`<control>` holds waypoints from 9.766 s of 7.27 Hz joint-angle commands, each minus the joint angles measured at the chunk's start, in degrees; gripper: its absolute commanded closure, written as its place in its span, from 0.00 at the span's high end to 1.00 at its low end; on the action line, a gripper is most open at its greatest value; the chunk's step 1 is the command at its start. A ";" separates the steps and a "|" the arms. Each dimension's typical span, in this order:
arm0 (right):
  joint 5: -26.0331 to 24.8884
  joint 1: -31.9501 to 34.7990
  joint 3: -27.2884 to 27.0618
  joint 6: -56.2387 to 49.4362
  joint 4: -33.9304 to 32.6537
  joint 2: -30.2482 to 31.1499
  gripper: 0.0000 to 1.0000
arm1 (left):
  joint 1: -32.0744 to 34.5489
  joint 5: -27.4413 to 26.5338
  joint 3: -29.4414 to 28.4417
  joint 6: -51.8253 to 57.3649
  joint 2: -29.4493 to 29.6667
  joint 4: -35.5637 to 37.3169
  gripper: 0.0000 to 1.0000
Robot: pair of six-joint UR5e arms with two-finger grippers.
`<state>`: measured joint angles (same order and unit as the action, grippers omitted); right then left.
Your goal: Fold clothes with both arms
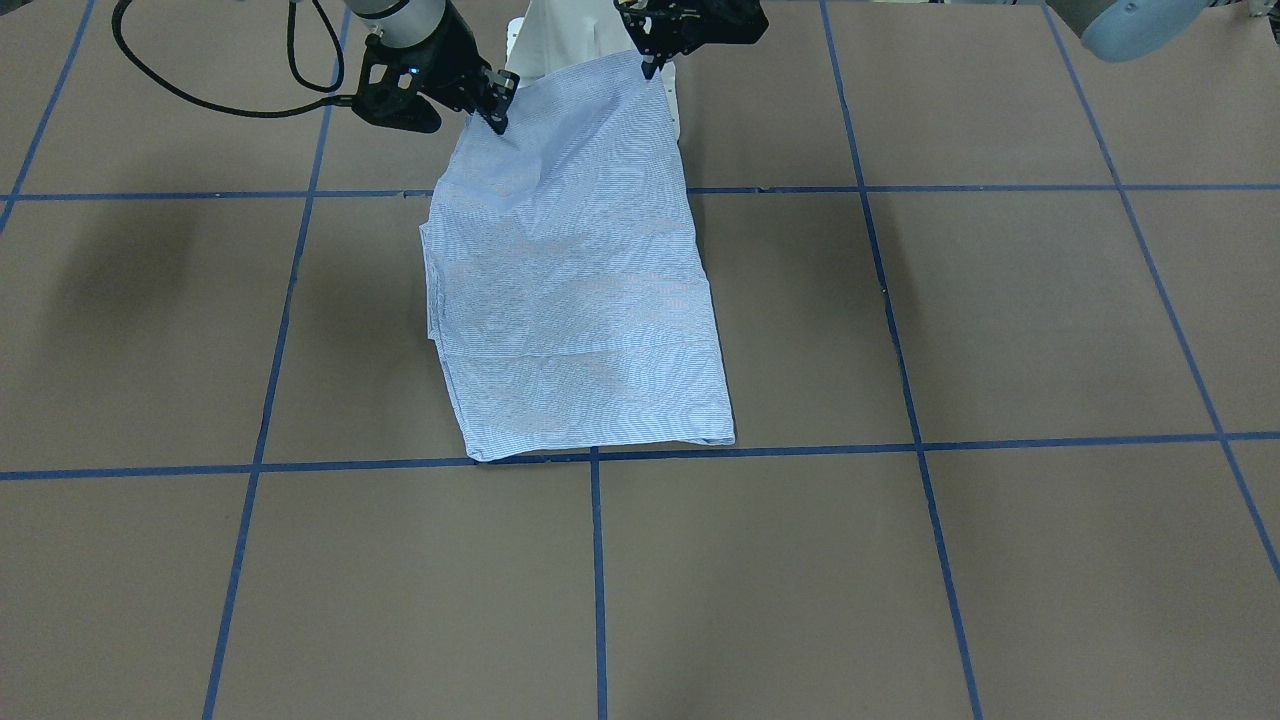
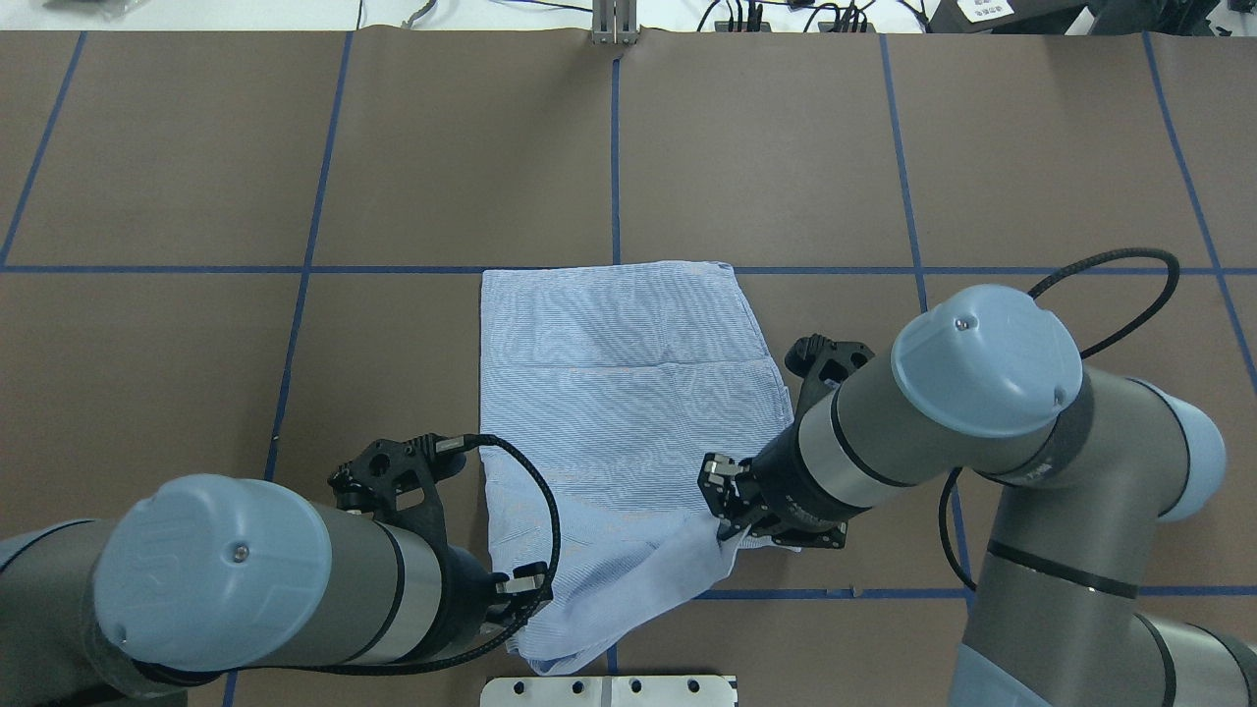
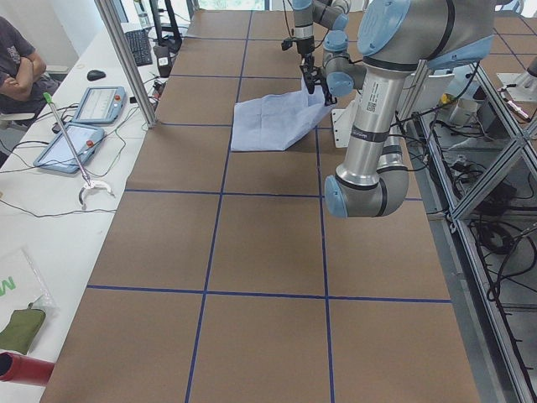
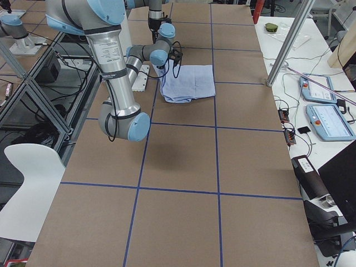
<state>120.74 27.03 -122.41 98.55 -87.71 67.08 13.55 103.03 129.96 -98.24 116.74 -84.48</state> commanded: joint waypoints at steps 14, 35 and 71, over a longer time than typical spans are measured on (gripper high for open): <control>-0.77 11.90 40.65 -18.92 8.88 -21.45 0.00 | 22.13 4.20 -37.49 11.66 6.39 -31.35 0.00; 11.54 53.72 25.37 -100.68 -4.48 19.46 1.00 | 69.48 25.74 -24.32 90.09 -31.88 -20.98 0.99; 15.14 67.10 26.17 -94.23 -4.39 27.67 1.00 | 74.69 31.80 -26.95 97.89 -33.51 -3.67 0.99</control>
<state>136.27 94.13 -96.37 5.77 -91.88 95.08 88.25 134.80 103.01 -0.49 83.25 -88.05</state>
